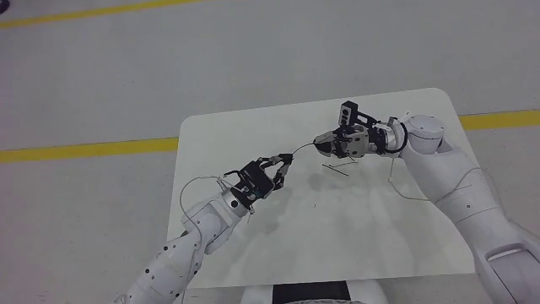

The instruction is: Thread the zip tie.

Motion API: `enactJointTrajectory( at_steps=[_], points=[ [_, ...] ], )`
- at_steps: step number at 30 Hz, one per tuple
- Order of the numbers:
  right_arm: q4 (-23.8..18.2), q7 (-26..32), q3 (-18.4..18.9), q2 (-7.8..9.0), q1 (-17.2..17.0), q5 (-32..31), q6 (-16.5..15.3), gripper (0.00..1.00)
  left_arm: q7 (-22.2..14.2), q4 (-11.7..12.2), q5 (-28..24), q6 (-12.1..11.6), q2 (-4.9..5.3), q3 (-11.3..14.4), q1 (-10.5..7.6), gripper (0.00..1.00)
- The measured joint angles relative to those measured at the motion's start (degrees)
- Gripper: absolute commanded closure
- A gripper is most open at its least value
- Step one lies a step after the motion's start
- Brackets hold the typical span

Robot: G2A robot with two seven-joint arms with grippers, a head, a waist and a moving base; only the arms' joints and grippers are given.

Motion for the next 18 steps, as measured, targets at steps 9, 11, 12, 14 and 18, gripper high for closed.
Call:
enactJointTrajectory(
  at_steps=[9, 11, 12, 14, 18],
  points=[
    [-0.54, -1.27, 0.19, 0.24, -0.31, -0.31, -1.90, 1.00, 0.00, 0.00, 0.00, 0.00, 0.00, 0.00, 0.00, 0.00],
    [-0.65, -1.40, 0.44, 0.31, -0.48, 0.02, -2.34, 1.00, 0.00, 0.00, 0.00, 0.00, 0.00, 0.00, 0.00, 0.00],
    [-0.68, -1.46, 0.56, 0.34, -0.56, 0.20, -2.52, 1.00, 0.00, 0.00, 0.00, 0.00, 0.00, 0.00, 0.00, 0.00],
    [-0.75, -1.76, 0.92, 0.42, -0.74, 0.54, -3.10, 1.00, 0.00, 0.00, 0.00, 0.00, 0.00, 0.00, 0.00, 0.00],
    [-1.19, -3.04, 1.68, 0.60, -1.17, 0.32, -5.33, 1.00, -0.42, -0.10, -0.36, 0.07, -0.06, 0.03, -0.04, 0.00]
  ],
)
